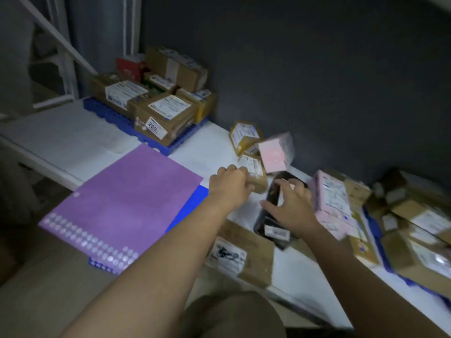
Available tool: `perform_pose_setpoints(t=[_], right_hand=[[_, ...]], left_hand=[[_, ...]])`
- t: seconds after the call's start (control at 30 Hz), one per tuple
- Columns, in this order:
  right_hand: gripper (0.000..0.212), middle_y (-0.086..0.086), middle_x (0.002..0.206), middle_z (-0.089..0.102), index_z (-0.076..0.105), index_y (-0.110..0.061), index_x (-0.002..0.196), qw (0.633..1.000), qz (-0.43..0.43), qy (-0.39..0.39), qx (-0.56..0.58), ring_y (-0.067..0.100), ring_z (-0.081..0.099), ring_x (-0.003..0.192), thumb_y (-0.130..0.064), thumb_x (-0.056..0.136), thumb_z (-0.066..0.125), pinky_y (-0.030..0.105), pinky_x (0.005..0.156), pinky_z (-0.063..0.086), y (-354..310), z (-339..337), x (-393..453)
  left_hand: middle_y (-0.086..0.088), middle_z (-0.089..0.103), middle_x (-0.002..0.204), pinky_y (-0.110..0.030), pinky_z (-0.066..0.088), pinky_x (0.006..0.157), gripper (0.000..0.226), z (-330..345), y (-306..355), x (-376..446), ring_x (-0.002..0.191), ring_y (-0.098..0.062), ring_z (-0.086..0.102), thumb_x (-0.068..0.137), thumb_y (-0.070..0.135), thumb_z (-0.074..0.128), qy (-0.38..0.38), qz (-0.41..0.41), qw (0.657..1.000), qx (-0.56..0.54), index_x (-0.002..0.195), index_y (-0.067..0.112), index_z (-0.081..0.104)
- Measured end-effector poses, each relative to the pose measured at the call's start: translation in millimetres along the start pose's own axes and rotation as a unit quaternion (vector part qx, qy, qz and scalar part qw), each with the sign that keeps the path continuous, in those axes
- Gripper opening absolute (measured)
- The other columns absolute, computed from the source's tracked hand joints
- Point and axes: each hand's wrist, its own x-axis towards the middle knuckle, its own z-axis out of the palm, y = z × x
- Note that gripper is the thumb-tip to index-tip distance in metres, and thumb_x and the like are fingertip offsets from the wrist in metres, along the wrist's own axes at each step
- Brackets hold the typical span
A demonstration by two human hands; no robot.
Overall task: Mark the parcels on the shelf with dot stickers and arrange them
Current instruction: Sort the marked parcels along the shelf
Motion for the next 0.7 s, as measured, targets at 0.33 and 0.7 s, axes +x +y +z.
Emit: perform_pose_setpoints(t=[0.33,0.7], right_hand=[[0.112,0.020,0.141,0.031,-0.001,-0.021,0.150,0.948,0.245,-0.026,0.203,0.041,0.033,0.131,-0.069,0.071,0.063,0.047,0.107,0.031,22.2,28.6,-34.1],[0.110,0.002,0.138,0.043,0.013,-0.029,0.146,0.910,0.179,0.076,0.366,0.028,0.038,0.129,-0.059,0.052,0.061,0.048,0.104,0.037,62.0,-21.0,-91.5]], left_hand=[[-0.010,0.048,0.137,-0.043,0.040,0.101,0.037,42.2,42.4,-29.8,0.126,-0.031,0.043,0.095,0.034,0.049,-0.065,-0.019,0.996,-0.055,0.129,0.019,0.054],[-0.003,0.032,0.152,-0.040,0.038,0.106,0.086,28.6,82.1,-52.3,0.135,-0.024,0.038,0.085,0.068,0.044,-0.104,-0.102,0.934,-0.326,0.150,0.018,0.021]])
